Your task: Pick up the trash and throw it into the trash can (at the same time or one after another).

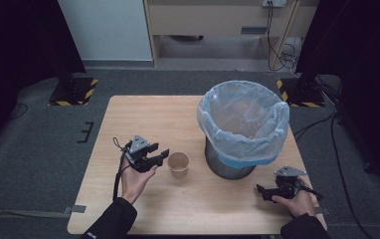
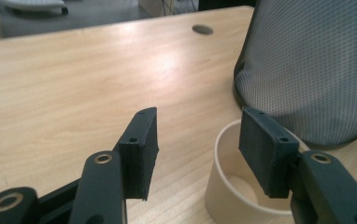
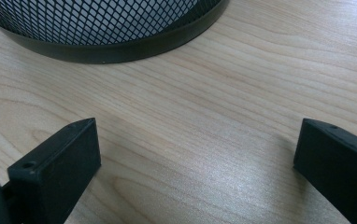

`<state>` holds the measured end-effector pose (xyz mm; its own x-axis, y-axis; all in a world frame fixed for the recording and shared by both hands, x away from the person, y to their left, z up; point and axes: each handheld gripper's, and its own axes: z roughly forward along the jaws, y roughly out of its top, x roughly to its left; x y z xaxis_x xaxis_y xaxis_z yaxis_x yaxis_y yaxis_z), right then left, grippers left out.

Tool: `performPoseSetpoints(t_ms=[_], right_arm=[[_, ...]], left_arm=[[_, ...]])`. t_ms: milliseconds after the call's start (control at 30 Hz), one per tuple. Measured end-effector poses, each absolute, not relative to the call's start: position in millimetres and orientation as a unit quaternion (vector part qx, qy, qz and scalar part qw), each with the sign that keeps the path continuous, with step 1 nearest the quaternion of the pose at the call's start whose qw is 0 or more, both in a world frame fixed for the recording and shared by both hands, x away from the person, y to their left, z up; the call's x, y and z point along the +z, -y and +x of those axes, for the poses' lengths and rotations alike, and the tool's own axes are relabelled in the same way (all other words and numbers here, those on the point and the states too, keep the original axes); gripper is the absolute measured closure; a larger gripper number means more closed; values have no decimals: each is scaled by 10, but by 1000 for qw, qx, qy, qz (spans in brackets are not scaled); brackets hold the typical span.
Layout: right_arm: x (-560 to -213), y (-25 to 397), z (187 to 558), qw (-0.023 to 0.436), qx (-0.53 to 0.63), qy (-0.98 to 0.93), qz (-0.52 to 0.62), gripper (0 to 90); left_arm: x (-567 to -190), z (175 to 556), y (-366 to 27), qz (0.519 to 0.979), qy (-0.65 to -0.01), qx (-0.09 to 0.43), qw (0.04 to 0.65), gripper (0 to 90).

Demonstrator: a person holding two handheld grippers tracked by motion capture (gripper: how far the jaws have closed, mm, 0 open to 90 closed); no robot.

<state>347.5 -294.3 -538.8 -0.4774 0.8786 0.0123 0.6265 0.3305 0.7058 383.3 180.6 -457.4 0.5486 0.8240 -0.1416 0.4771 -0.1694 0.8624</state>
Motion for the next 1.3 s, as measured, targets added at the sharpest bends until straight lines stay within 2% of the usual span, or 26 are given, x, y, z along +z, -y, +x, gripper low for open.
performPoseSetpoints(t_ms=[133, 467, 833, 1100, 1300], right_arm=[[-5387, 2943, 3474, 190, 331, -793, 475, 8], [-5387, 2944, 3474, 190, 331, -793, 474, 9], [-5388, 2946, 3475, 190, 331, -794, 473, 9], [-5388, 2945, 3475, 190, 331, -794, 473, 8], [-5387, 2945, 3474, 190, 331, -794, 474, 9]], left_arm=[[-4659, 3857, -1762, 748, -441, 167, 467, 479], [-4809, 3883, -1664, 771, -441, 139, 439, 592], [-4886, 3869, -1647, 782, -451, 117, 414, 815], [-4806, 3831, -1683, 777, -449, 123, 423, 831], [-4616, 3759, -1733, 766, -441, 147, 445, 830]])
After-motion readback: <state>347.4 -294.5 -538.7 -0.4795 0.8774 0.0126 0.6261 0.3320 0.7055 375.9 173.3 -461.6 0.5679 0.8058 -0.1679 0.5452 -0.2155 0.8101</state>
